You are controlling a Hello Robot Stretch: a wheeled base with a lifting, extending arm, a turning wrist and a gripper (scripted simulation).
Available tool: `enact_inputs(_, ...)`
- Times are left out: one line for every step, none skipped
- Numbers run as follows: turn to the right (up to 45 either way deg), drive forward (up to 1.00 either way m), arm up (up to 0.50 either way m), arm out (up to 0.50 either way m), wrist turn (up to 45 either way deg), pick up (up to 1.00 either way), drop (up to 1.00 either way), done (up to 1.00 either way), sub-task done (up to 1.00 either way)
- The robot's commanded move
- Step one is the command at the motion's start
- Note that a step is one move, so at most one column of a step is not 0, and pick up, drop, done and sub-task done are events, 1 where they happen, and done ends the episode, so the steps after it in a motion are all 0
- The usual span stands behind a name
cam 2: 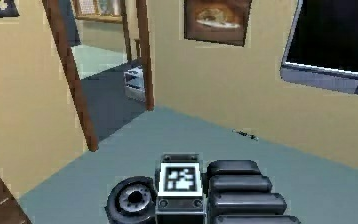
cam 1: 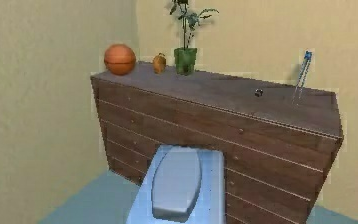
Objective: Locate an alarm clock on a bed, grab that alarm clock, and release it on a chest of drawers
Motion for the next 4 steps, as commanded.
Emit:
enact_inputs(-15.0,0.00,0.00,0.00,0.0,0.00,0.00,0.00,0.00)
enact_inputs(0.0,0.80,0.00,0.00,0.0,0.00,0.00,0.00,0.00)
enact_inputs(-45.0,0.00,0.00,0.00,0.0,0.00,0.00,0.00,0.00)
enact_inputs(-39.0,0.00,0.00,0.00,0.0,0.00,0.00,0.00,0.00)
